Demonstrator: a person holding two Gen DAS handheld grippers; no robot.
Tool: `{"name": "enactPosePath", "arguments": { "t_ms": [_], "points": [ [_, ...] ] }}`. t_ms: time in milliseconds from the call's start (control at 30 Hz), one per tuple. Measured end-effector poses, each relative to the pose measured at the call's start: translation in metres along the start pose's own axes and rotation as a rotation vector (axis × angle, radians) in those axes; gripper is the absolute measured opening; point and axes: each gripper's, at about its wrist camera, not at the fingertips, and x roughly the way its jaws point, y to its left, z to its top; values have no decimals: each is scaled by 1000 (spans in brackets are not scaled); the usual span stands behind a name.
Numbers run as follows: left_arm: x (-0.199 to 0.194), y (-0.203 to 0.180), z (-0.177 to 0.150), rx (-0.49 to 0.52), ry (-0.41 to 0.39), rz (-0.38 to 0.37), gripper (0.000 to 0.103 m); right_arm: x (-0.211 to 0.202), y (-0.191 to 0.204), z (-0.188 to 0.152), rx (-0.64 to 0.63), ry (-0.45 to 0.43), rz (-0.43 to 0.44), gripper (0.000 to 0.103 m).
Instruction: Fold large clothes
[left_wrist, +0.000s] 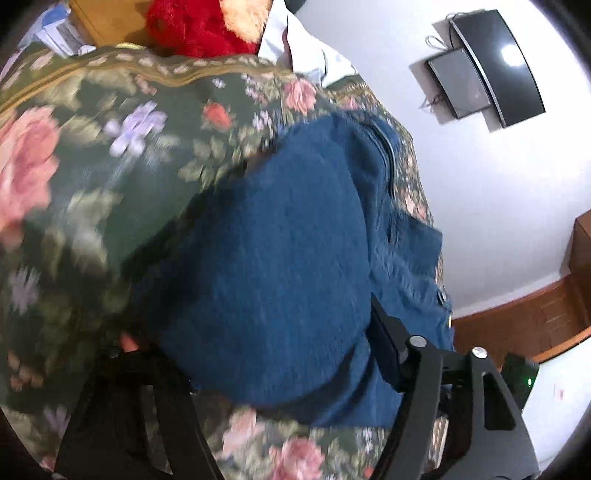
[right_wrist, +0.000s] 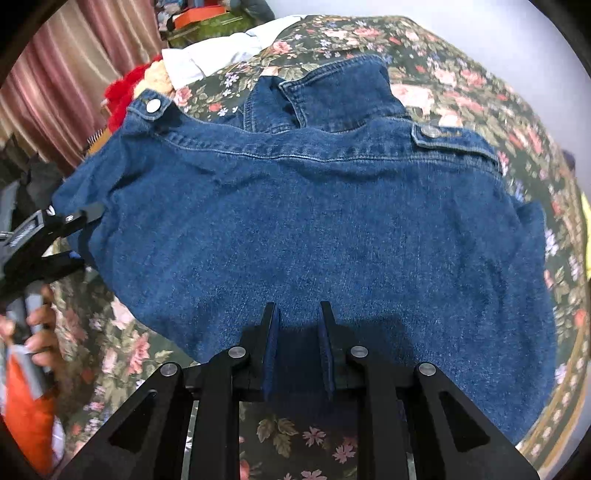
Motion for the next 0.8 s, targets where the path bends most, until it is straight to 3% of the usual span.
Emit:
{"name": "enactPosePath", "arguments": {
  "t_ms": [100, 200, 267, 433, 567, 667, 800],
  "points": [
    [6, -12, 7, 39, -42, 60, 56, 2, -13, 1, 69, 4, 73, 17],
    [7, -37, 9, 145, -81, 192, 41, 2, -19, 3, 128, 25, 126, 17],
    [0, -53, 7, 209, -99, 226, 37, 0, -20, 8, 165, 53, 142, 17],
    [-36, -96, -6, 363, -186, 242, 34, -12, 5, 25, 145, 46, 189, 17],
    [-65, -110, -10, 398, -231, 239, 34, -10, 43, 41, 103, 36, 281, 17],
    [-76, -110, -12, 409, -253, 278, 34, 18, 75, 48, 76, 110, 325, 17],
    [-66, -98, -17, 422, -226, 370, 33, 71, 105, 42, 72, 217, 339, 17]
  ]
}}
